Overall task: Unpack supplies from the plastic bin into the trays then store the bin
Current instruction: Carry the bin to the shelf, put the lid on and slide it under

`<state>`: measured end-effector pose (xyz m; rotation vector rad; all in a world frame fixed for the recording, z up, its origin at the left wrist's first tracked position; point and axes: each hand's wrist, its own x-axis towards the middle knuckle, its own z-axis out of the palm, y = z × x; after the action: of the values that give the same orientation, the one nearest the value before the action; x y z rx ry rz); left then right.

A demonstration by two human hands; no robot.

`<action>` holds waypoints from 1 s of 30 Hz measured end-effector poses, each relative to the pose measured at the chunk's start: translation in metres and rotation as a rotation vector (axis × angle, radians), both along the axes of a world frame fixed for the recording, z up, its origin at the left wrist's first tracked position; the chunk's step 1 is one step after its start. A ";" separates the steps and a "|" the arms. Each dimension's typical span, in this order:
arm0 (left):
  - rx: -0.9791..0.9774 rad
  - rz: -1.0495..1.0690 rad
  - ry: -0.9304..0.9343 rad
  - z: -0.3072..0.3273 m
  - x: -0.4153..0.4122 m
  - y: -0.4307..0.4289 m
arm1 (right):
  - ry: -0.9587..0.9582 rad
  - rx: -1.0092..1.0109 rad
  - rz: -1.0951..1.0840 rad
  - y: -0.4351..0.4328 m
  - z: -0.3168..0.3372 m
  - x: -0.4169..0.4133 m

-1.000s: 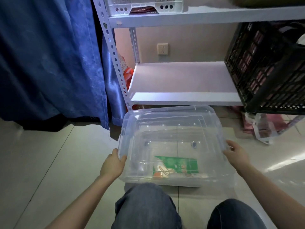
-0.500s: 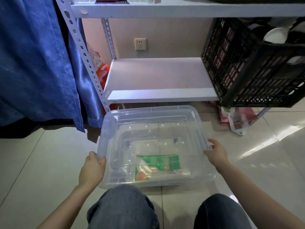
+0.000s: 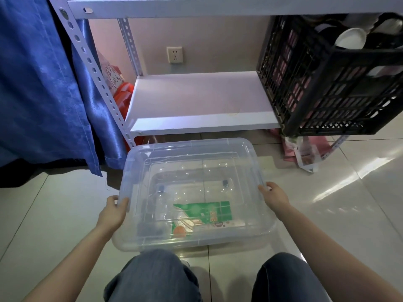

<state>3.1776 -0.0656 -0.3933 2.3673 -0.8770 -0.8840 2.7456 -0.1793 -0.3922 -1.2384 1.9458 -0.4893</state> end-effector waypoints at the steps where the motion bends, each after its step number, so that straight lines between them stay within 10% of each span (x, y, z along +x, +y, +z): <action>1: -0.004 0.027 0.072 -0.001 0.000 -0.004 | -0.018 0.008 -0.016 -0.002 -0.001 -0.001; 10: -0.119 0.243 0.185 -0.023 0.005 -0.006 | -0.356 0.070 -0.280 -0.008 -0.009 -0.019; 30: -0.201 0.066 -0.465 -0.027 -0.019 -0.004 | 0.249 -0.188 0.007 -0.002 -0.004 0.013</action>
<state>3.1586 -0.0691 -0.4202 2.4398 -0.9977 -0.2009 2.7586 -0.1815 -0.3963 -1.4849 2.1403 -0.5460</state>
